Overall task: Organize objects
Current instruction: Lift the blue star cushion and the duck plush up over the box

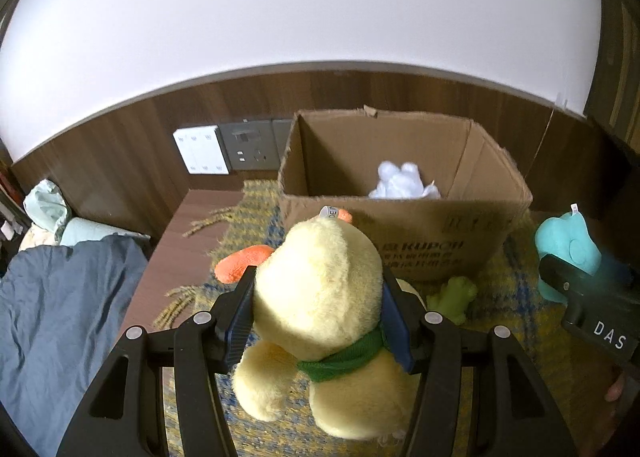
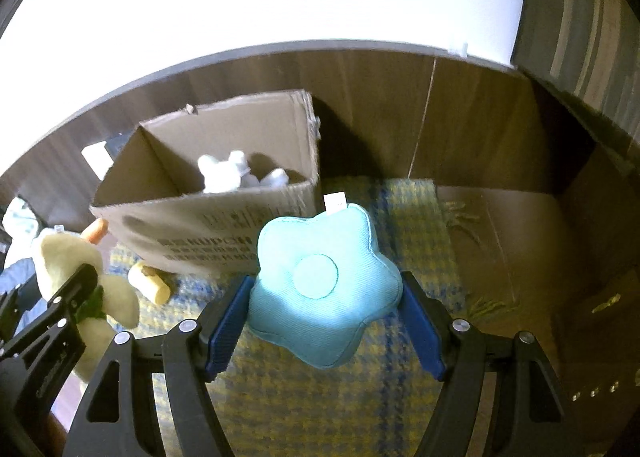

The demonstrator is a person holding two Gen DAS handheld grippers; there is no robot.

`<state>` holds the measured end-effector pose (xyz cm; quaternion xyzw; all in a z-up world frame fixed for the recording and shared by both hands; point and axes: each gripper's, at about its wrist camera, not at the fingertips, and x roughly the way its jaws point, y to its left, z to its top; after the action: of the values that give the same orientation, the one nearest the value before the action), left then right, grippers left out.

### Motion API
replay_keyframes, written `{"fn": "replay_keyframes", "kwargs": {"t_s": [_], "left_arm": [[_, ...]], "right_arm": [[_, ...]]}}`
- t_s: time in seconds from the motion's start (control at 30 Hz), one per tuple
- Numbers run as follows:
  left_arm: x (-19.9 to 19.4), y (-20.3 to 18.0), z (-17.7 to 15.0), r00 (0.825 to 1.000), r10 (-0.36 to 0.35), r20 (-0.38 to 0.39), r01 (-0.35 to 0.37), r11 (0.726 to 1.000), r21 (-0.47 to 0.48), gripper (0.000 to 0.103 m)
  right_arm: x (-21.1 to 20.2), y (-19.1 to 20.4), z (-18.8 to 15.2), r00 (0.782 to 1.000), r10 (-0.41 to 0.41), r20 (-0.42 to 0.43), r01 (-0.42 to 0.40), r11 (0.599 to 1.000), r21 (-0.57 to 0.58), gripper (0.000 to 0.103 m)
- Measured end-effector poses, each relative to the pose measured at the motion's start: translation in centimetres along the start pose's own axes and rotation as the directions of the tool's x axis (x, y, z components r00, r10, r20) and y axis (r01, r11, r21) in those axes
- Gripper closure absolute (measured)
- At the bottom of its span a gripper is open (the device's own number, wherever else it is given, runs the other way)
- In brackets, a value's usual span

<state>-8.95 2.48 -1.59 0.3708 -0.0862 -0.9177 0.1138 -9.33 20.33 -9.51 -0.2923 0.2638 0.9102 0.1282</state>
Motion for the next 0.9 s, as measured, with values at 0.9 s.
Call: {"fn": "replay_keyframes", "kwargs": {"t_s": [0.9], "left_arm": [[-3.7,1.1,7.4,0.988,-0.031,0.152,0.028,0.999,0.023,0.046]], "right_arm": [[-4.9,2.5,6.0,0.991,0.033,0.128,-0.03,0.999,-0.026,0.031]]}}
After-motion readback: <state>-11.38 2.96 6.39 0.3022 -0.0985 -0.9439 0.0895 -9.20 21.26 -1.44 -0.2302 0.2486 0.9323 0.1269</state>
